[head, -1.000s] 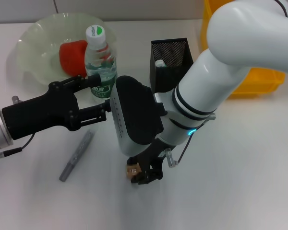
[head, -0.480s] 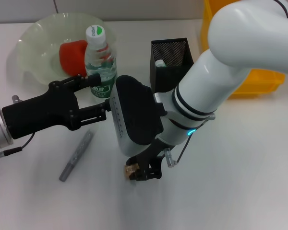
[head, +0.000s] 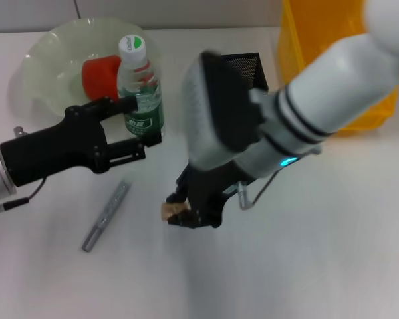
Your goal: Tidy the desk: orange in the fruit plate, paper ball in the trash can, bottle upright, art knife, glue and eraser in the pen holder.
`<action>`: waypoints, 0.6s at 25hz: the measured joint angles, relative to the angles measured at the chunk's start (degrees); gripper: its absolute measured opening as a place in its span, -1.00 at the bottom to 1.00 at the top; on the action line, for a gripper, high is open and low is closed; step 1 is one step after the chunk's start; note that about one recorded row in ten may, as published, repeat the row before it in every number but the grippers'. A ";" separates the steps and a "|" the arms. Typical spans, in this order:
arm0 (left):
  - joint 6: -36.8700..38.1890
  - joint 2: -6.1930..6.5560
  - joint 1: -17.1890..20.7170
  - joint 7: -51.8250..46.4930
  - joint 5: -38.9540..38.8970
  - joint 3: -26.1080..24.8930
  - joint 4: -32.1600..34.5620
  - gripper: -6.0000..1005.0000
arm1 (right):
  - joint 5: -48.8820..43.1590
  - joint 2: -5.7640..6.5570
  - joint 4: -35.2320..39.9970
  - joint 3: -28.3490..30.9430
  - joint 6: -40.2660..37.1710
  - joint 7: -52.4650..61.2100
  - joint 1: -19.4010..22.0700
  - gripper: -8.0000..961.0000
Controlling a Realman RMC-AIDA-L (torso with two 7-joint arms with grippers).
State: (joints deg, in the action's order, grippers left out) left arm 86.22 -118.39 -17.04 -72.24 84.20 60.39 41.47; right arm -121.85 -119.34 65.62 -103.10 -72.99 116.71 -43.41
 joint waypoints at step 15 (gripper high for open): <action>-0.43 -0.26 -1.93 -0.04 -0.10 -0.91 -0.50 0.61 | 12.88 -0.04 15.69 21.95 -3.30 -2.36 21.79 -0.46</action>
State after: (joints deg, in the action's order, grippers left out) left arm 85.78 -118.65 -18.96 -72.28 84.10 59.48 40.97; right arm -108.96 -119.38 81.31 -81.15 -76.30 114.35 -21.61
